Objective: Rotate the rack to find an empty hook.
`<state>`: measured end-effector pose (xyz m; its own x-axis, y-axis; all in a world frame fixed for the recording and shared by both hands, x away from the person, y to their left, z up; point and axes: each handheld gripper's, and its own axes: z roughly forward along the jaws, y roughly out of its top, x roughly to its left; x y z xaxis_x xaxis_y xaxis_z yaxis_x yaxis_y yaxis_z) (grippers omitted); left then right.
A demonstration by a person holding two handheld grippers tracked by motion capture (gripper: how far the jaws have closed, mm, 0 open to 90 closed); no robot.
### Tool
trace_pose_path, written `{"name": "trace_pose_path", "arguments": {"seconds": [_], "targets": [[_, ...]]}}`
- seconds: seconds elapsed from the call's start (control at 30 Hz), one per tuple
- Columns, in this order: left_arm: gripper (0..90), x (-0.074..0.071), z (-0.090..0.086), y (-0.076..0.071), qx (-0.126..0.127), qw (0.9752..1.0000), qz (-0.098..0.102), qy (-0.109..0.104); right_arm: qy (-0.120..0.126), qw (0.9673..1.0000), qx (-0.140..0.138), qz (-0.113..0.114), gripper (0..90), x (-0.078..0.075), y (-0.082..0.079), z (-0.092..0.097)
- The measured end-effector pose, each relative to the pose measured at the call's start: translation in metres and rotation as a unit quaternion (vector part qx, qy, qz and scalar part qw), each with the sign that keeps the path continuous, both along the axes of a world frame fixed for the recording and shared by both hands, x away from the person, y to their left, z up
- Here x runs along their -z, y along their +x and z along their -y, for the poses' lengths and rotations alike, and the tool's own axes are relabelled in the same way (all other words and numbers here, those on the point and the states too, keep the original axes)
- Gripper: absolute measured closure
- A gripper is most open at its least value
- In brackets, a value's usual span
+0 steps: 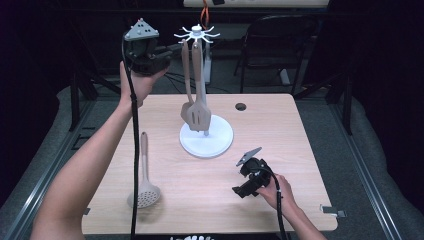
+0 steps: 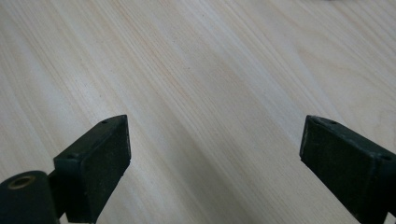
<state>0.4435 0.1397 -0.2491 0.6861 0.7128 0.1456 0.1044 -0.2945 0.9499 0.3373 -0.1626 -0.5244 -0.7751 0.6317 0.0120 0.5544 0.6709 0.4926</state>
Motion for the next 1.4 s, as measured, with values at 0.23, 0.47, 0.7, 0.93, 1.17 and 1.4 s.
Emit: {"name": "trace_pose_path", "arguments": {"seconds": [0.23, 0.47, 0.7, 0.93, 1.17, 1.4], "targets": [[88.1, -0.002, 0.003, 0.007, -0.01, 0.9999, 0.0, -0.002, -0.011, 0.9999, -0.006, -0.001, 8.5, -0.002, 0.0, 0.001], [88.1, -0.002, 0.002, 0.011, -0.02, 0.9998, -0.002, -0.002, -0.01, 0.9999, -0.007, 0.0, 8.5, -0.002, 0.0, 0.001], [88.2, -0.001, 0.0, 0.015, -0.03, 0.9996, -0.003, -0.001, -0.01, 0.9999, -0.011, 0.0, 8.5, -0.002, 0.001, 0.001], [88.1, -0.001, -0.003, 0.019, -0.037, 0.9993, -0.004, -0.004, -0.011, 0.9999, -0.009, 0.002, 8.5, -0.001, 0.001, 0.001], [88.1, -0.001, -0.004, 0.024, -0.044, 0.999, -0.007, -0.002, -0.012, 0.9999, -0.011, 0.0, 8.5, -0.002, 0.001, 0.001], [88.1, -0.002, -0.003, 0.032, -0.054, 0.9984, -0.011, 0.003, -0.012, 0.9999, -0.01, 0.001, 8.5, -0.001, 0.001, 0.001]]}}
